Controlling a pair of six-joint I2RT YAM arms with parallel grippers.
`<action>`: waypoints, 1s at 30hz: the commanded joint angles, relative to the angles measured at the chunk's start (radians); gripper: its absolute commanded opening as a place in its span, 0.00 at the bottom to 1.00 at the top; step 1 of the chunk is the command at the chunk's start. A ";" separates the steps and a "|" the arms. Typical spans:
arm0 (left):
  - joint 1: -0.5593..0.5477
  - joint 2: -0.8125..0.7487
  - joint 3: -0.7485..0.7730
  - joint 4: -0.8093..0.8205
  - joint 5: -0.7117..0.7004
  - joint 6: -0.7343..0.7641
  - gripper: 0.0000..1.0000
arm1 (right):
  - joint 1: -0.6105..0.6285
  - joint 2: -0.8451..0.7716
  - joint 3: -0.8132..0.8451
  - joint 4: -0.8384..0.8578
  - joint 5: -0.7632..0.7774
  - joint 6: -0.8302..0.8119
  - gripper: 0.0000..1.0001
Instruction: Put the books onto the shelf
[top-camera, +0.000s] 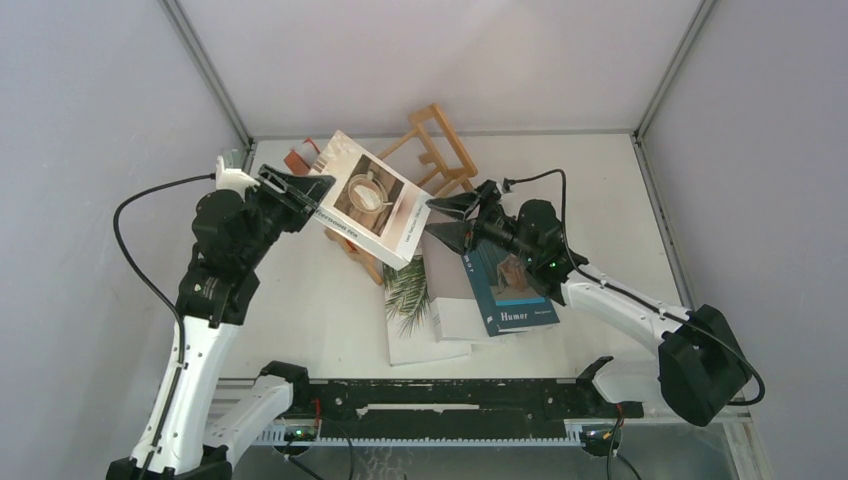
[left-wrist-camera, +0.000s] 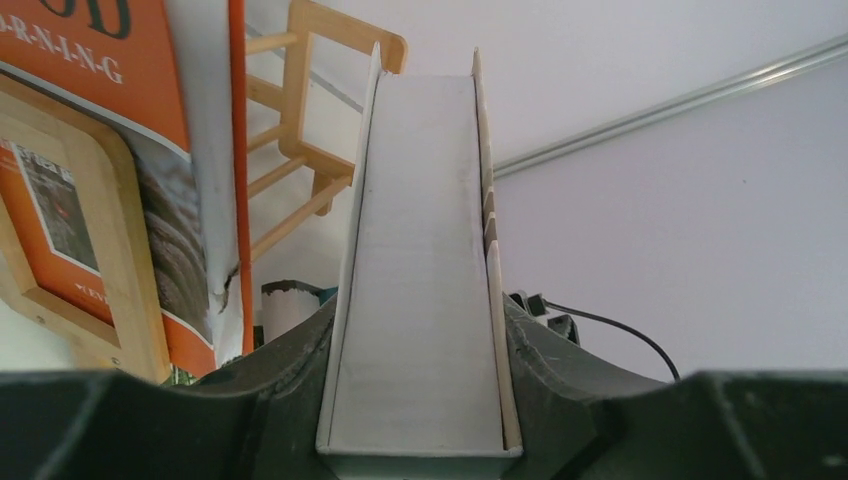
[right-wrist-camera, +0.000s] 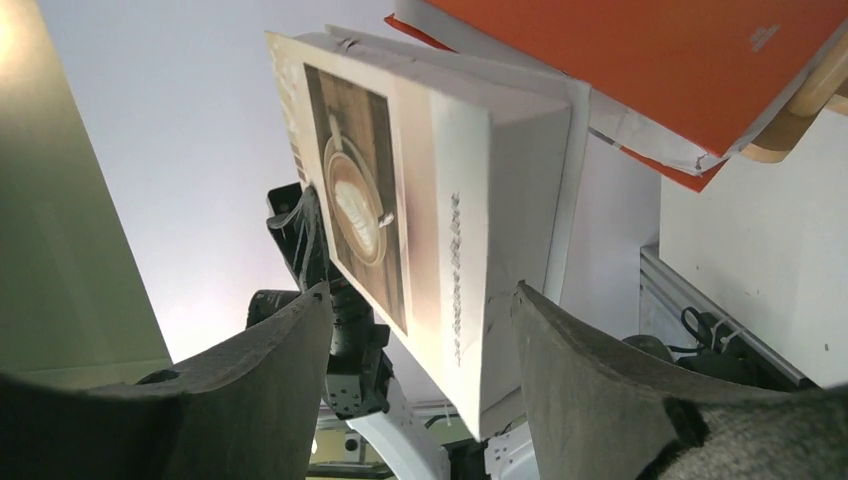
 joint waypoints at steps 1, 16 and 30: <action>0.007 0.014 0.082 0.070 -0.047 0.016 0.32 | -0.024 -0.004 0.049 0.062 -0.047 -0.025 0.73; -0.016 0.082 0.163 0.074 -0.065 0.044 0.29 | -0.053 -0.064 0.235 -0.353 -0.047 -0.501 0.73; -0.103 0.142 0.264 -0.032 -0.137 0.091 0.32 | 0.478 -0.005 0.707 -0.900 0.813 -1.541 0.73</action>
